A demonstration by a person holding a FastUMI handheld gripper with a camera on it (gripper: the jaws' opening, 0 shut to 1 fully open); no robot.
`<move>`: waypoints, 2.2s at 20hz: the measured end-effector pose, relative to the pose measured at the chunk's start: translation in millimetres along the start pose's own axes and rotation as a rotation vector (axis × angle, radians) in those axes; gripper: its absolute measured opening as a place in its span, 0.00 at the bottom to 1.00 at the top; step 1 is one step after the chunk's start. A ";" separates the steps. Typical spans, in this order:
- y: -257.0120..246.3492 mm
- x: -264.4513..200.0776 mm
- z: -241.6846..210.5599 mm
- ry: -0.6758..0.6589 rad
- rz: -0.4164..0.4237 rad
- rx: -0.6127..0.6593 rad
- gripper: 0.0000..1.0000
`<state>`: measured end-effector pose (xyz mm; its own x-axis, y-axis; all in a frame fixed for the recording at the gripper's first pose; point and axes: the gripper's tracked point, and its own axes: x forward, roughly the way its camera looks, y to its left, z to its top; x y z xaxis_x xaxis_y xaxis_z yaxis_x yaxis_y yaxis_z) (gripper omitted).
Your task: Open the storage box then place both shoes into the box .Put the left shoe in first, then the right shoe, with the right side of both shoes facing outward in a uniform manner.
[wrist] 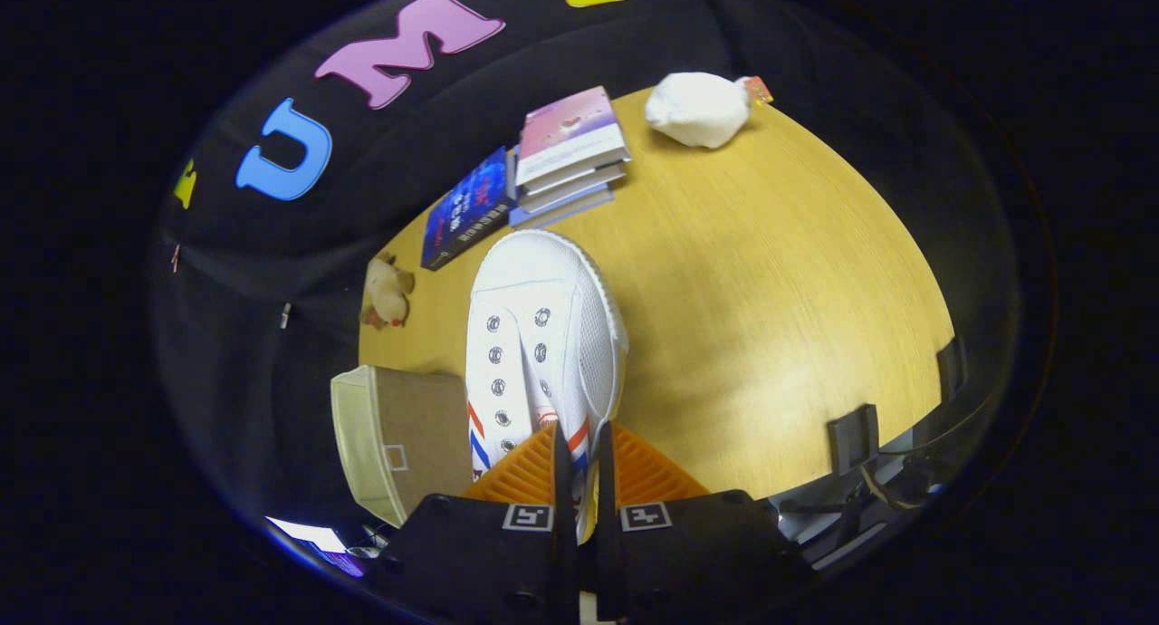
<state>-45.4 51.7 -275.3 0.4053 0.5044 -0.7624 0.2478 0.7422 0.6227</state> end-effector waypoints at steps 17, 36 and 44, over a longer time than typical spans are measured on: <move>243.7 53.7 -93.4 0.194 0.140 -0.188 0.12; 252.0 110.2 -136.3 0.252 0.035 -0.253 0.89; 264.9 87.9 -118.3 0.126 0.126 -0.294 0.97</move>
<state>-48.2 344.8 -198.2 0.2998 0.6373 -0.7099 -0.0688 0.7566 0.6503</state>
